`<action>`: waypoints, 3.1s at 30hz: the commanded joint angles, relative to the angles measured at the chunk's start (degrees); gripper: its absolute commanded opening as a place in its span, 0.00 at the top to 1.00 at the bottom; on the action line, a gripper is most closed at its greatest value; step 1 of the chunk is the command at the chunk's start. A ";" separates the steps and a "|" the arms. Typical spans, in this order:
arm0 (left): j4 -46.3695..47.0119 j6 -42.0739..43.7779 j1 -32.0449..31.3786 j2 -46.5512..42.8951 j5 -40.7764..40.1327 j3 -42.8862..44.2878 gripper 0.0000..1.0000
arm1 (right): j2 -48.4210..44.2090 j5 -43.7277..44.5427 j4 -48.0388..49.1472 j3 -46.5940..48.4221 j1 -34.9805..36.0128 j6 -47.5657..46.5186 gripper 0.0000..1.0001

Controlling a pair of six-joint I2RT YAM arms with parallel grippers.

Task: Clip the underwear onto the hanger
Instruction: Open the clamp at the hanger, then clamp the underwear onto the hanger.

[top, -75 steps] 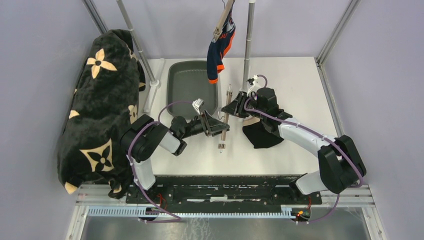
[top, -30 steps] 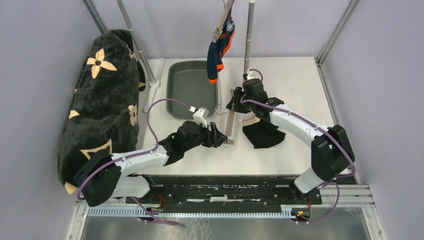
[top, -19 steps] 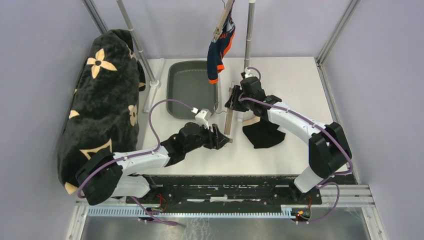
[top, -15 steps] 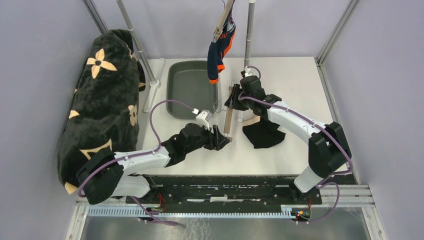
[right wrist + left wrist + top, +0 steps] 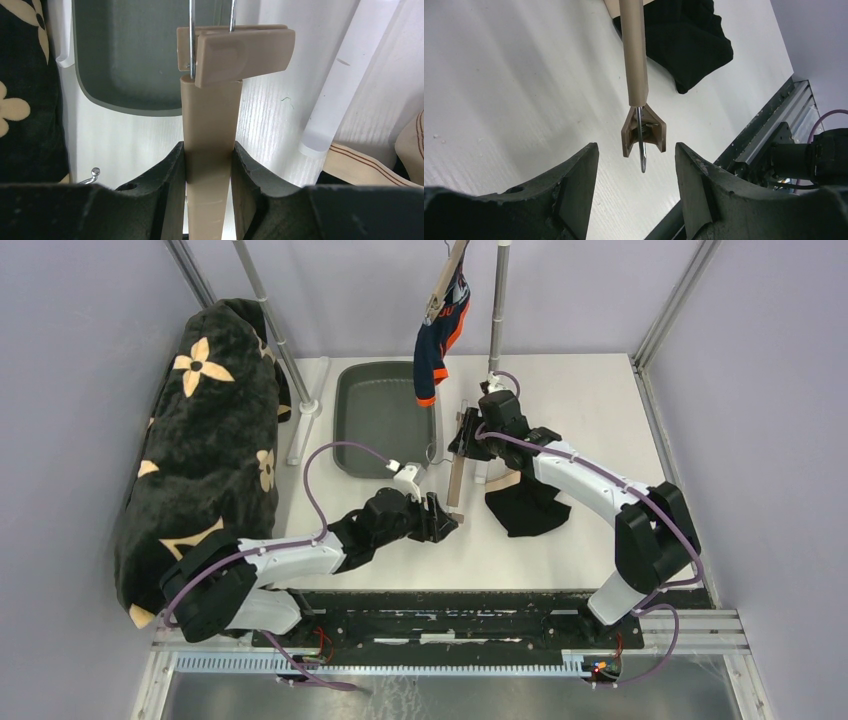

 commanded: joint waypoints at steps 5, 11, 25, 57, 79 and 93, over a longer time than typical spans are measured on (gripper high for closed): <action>4.51 1.94 -0.21 0.85 -2.02 1.90 0.36 | 0.65 0.03 1.83 3.66 0.90 -0.37 0.97; 5.10 2.15 -0.20 1.39 -2.22 2.62 0.37 | 0.91 -0.03 1.93 3.69 1.24 -0.28 0.97; 7.20 1.45 -0.25 3.41 -2.16 2.62 0.63 | 0.47 -0.03 1.99 3.38 1.43 -0.19 0.97; -1.24 3.24 0.66 -4.10 -2.85 5.23 0.97 | -12.08 13.51 -5.43 -15.62 -9.68 -9.64 0.04; 0.30 2.98 1.10 -2.60 -3.33 4.16 0.97 | -3.61 0.61 6.48 -18.11 -14.96 -12.59 0.26; 1.04 3.48 1.86 -2.02 -2.85 5.19 0.97 | -10.66 -0.01 5.62 -19.57 -15.11 -14.58 1.00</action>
